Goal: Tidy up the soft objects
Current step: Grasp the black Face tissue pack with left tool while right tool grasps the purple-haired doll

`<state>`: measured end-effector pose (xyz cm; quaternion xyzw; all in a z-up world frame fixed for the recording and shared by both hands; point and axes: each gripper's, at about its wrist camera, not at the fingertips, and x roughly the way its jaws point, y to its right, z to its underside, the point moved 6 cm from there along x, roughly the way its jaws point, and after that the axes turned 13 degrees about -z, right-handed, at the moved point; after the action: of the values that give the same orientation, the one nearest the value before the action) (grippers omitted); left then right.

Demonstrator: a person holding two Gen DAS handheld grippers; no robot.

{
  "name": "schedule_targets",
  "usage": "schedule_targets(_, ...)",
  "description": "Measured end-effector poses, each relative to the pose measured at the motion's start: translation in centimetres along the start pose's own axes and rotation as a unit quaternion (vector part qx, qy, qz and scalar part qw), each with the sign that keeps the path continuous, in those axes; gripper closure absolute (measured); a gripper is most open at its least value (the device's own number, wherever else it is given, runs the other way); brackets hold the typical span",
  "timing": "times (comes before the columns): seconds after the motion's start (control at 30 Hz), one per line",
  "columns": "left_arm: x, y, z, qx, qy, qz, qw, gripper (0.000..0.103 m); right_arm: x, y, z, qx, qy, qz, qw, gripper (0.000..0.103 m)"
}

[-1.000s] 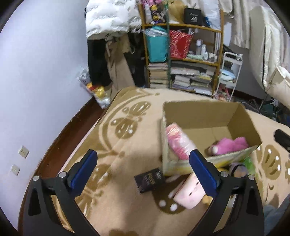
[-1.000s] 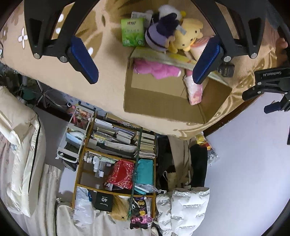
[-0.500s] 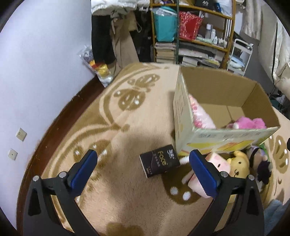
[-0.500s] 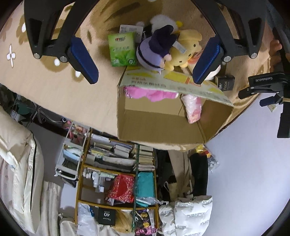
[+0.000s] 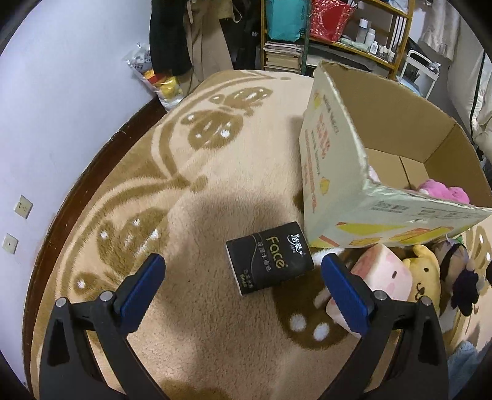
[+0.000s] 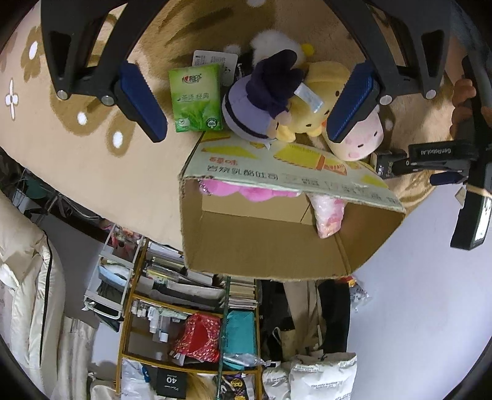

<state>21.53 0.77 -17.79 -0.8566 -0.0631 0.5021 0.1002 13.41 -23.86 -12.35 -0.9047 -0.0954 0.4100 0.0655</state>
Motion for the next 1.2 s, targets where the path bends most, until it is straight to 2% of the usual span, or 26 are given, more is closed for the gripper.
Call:
schedule_targets(0.43, 2.9, 1.1, 0.5, -0.004, -0.035, 0.011, 0.9993, 0.003, 2.0, 0.9, 1.6, 0.023, -0.029, -0.006, 0.999, 0.0)
schedule_targets(0.87, 4.1, 2.4, 0.9, 0.005, -0.045, 0.009, 0.9989, 0.003, 3.0, 1.5, 2.2, 0.028, -0.046, -0.007, 0.999, 0.0)
schedule_targets(1.0, 4.4, 2.1, 1.0, 0.0, -0.052, 0.004, 0.9986, 0.012, 3.2, 1.5, 2.2, 0.029, -0.049, -0.007, 0.998, 0.0)
schedule_targets(1.1, 4.7, 2.0, 1.1, -0.009, -0.06, 0.013, 0.998, 0.019, 3.5, 1.6, 2.3, 0.035, -0.055, -0.01, 0.998, 0.0)
schedule_targets(1.17, 4.6, 1.9, 1.1, -0.01, -0.056, 0.008, 0.9984, 0.021, 3.6, 1.7, 2.5, 0.039, -0.057, -0.01, 0.998, 0.004)
schedule_targets(1.2, 4.6, 1.9, 1.1, -0.01, -0.054, 0.006, 0.9985, 0.026, 3.6, 1.9, 2.5, 0.04, -0.057, -0.002, 0.998, 0.005)
